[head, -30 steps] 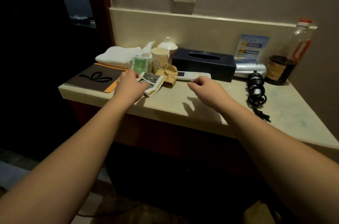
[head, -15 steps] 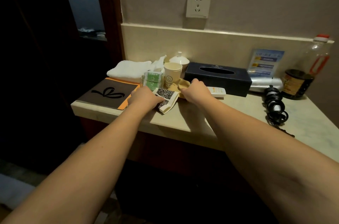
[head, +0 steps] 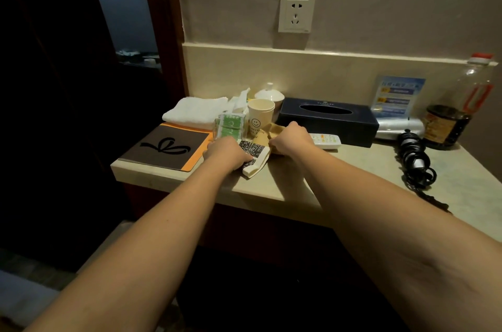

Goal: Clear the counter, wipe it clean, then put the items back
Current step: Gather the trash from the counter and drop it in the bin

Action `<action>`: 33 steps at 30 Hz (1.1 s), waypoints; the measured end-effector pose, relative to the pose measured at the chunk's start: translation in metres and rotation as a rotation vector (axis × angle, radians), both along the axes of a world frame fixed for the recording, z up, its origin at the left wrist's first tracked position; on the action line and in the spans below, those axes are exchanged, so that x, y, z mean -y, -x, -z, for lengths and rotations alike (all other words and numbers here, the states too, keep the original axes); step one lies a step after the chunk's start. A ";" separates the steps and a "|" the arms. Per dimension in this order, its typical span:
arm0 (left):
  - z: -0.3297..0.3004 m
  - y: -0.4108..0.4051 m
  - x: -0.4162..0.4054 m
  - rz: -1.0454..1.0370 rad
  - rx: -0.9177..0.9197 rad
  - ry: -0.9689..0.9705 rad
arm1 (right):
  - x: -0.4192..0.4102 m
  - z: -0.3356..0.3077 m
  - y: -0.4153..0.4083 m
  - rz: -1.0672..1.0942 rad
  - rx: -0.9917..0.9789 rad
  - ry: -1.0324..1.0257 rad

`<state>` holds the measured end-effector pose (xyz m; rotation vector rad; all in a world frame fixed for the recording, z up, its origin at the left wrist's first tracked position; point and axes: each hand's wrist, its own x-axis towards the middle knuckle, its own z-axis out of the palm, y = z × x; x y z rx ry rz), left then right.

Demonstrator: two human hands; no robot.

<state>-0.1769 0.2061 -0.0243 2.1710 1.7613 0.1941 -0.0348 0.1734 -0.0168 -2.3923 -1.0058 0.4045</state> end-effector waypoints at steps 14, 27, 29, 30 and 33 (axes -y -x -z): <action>0.009 -0.007 -0.017 -0.051 0.041 -0.072 | 0.015 0.005 -0.004 -0.167 -0.057 -0.096; -0.043 0.006 0.024 -0.096 1.107 0.001 | 0.095 -0.046 -0.045 -0.283 -0.303 -0.424; -0.045 -0.001 0.042 -0.064 1.212 0.036 | 0.123 -0.051 -0.052 -0.289 -0.350 -0.485; -0.046 -0.005 0.054 -0.048 1.247 0.052 | 0.139 -0.051 -0.054 -0.287 -0.377 -0.516; -0.040 -0.019 0.096 -0.001 1.339 0.125 | 0.191 -0.043 -0.060 -0.283 -0.501 -0.604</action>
